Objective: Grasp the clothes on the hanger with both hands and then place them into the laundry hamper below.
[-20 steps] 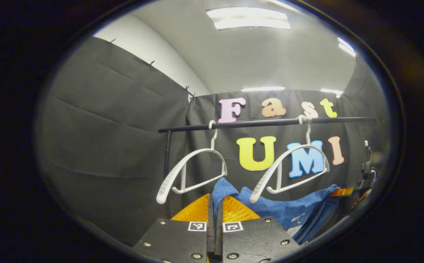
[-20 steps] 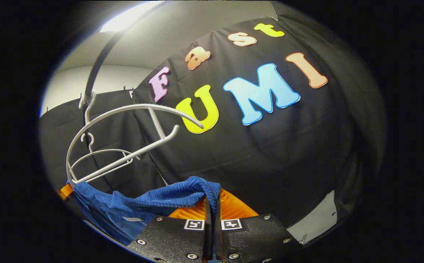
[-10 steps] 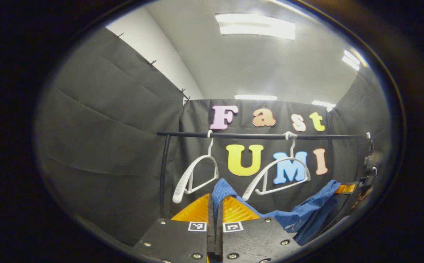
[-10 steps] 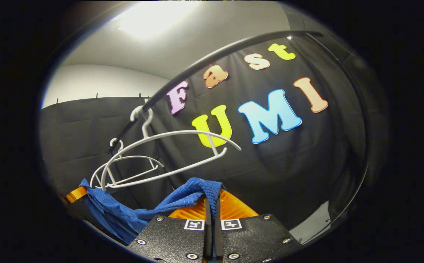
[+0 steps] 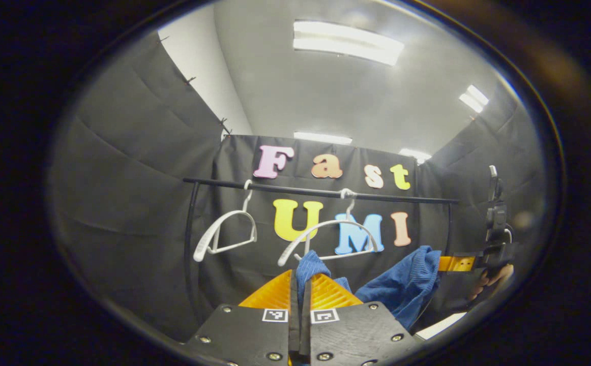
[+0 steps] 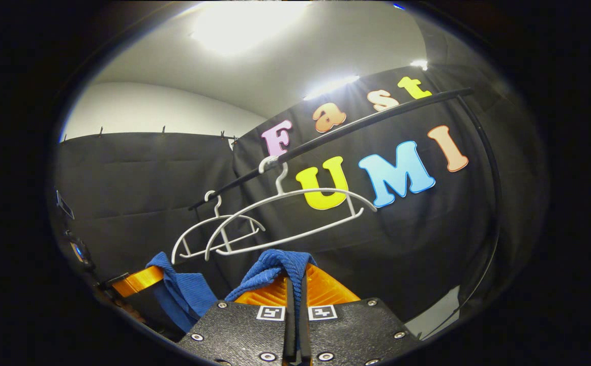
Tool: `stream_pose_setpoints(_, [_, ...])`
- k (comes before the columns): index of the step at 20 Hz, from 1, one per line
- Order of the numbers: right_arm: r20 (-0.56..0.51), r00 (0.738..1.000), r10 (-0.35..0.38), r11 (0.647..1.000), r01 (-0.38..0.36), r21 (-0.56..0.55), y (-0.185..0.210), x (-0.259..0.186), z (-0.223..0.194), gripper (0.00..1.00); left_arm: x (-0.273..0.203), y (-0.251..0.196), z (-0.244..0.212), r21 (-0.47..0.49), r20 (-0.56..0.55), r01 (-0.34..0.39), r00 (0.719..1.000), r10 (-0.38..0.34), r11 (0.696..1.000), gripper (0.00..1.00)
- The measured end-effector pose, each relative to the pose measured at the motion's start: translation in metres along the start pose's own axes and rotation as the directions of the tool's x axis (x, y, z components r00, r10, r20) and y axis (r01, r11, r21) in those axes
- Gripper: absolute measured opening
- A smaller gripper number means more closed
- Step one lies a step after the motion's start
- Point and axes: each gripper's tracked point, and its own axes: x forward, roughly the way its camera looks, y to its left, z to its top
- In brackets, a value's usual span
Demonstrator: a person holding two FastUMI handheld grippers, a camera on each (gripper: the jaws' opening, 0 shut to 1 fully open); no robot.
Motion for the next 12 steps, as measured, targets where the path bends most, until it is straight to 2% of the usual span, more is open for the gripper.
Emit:
stream_pose_setpoints(3, [-0.044,0.999,0.014,1.000,-0.014,0.001,0.021,-0.010,-0.024,0.02,-0.005,-0.019,-0.022,-0.032,-0.033,0.039,0.999,-0.040,0.999,0.01])
stream_pose_setpoints(6, [-0.104,0.995,0.009,1.000,-0.010,-0.011,0.030,-0.020,-0.057,0.02,-0.010,-0.025,-0.047,-0.055,-0.080,0.048,0.995,-0.053,0.997,0.01])
stream_pose_setpoints(7, [-0.126,0.992,0.001,1.000,-0.003,-0.021,0.032,-0.025,-0.071,0.01,-0.015,-0.025,-0.059,-0.058,-0.107,0.051,0.993,-0.057,0.997,0.06])
stream_pose_setpoints(8, [-0.149,0.989,-0.008,1.000,0.004,-0.030,0.032,-0.029,-0.086,0.02,-0.016,-0.026,-0.072,-0.063,-0.134,0.055,0.989,-0.063,0.996,0.01])
stream_pose_setpoints(12, [-0.258,0.966,-0.033,0.997,0.013,-0.078,0.034,-0.041,-0.151,0.02,-0.025,-0.040,-0.125,-0.035,-0.232,0.095,0.968,-0.101,0.995,0.01])
